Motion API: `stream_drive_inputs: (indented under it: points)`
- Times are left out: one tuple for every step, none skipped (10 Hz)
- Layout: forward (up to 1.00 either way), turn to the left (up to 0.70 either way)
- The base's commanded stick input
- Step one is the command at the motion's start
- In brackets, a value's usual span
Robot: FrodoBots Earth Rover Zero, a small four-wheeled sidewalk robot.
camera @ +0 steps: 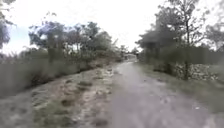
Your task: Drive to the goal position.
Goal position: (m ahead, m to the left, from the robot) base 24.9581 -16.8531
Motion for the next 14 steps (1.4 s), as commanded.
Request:
stream_drive_inputs:
  points:
    - [1.00, 0.00]
    - [1.00, 0.00]
    - [1.00, 0.00]
    - [1.00, 0.00]
    - [1.00, 0.00]
    - [1.00, 0.00]
    - [1.00, 0.00]
    - [1.00, 0.00]
    - [1.00, 0.00]
    - [1.00, 0.00]
    - [1.00, 0.00]
    - [1.00, 0.00]
    - [1.00, 0.00]
    - [1.00, 0.00]
